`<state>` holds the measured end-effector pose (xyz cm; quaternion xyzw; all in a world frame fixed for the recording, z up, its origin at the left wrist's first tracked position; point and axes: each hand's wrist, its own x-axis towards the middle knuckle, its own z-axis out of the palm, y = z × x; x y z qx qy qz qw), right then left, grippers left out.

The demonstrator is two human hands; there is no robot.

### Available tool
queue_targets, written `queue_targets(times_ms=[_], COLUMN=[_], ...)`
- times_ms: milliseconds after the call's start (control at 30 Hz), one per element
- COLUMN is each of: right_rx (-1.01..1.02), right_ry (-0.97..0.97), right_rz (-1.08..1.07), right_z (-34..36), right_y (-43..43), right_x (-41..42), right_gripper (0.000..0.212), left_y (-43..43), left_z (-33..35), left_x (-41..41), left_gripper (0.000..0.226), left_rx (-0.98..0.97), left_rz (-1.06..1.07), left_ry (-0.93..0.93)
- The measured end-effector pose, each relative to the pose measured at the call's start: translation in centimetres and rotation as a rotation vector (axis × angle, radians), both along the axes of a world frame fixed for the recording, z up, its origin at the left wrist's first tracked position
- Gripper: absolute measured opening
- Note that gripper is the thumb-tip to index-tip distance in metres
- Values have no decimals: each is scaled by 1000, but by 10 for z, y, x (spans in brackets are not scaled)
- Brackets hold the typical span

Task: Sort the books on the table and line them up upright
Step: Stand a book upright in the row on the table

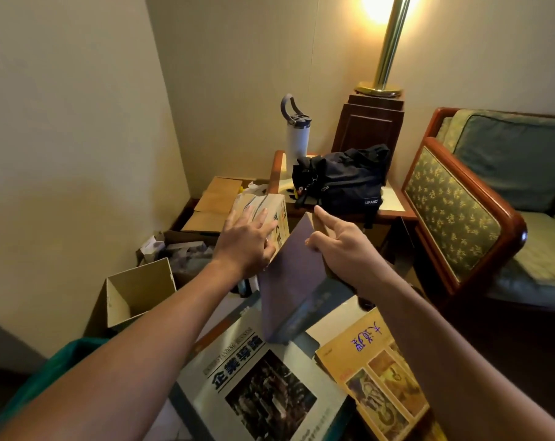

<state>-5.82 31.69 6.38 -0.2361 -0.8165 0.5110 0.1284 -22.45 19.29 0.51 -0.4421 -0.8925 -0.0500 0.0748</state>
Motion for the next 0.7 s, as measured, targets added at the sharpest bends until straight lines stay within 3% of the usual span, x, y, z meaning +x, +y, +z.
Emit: queue_targets(times_ms=[400,700], right_rx=[325,370], right_ry=[-69,-109], right_rz=[-52,-25], right_z=[16,-3], right_y=[6,16], right_x=[-29,-88], right_gripper=[68,67], left_y=[5,-13], left_z=[-3,-4], left_x=[-3,-28], left_gripper=[55,74], left_rx=[4,-39], left_rz=[-26,-182], left_ry=[-37,28])
